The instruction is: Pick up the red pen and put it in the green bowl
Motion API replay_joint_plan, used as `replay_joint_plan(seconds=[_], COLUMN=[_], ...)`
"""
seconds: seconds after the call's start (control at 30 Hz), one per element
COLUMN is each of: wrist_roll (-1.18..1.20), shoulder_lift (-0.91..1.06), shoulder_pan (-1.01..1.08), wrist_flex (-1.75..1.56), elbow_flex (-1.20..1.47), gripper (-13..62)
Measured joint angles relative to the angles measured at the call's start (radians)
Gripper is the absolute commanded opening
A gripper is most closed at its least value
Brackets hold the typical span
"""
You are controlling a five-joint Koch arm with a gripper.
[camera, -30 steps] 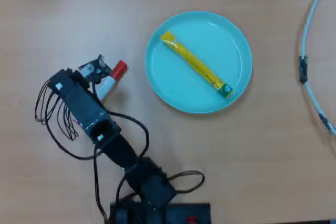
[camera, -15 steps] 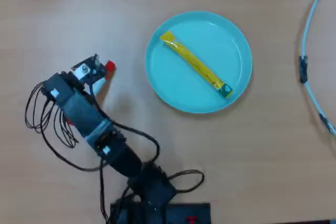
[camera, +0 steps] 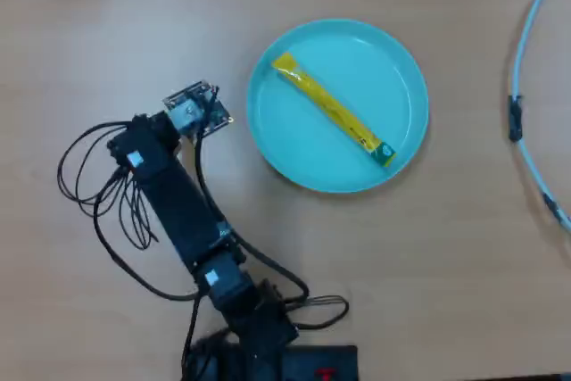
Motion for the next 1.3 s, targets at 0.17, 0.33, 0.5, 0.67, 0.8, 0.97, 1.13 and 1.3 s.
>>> replay_joint_plan(seconds=[0.17, 0.33, 0.5, 0.67, 0.8, 0.97, 1.13, 1.3], wrist_roll=[-0.014, -0.014, -0.014, -0.015, -0.015, -0.015, -0.015, 0.006], shoulder_lift=[0.003, 0.003, 0.015, 0.086, 0.135, 0.144, 0.146, 0.146], shoulder_pan=[0.015, 0.043, 0.069, 0.12, 0.166, 0.265, 0.364, 0.469], wrist_flex=[0.008, 0.008, 0.005, -0.011, -0.034, -0.072, -0.138, -0.149], elbow_flex=[0.0, 0.0, -0.017, -0.067, -0.067, -0.067, -0.067, -0.067], gripper=[-6.7, -6.7, -6.7, -6.8, -6.8, -6.7, -6.7, -6.8])
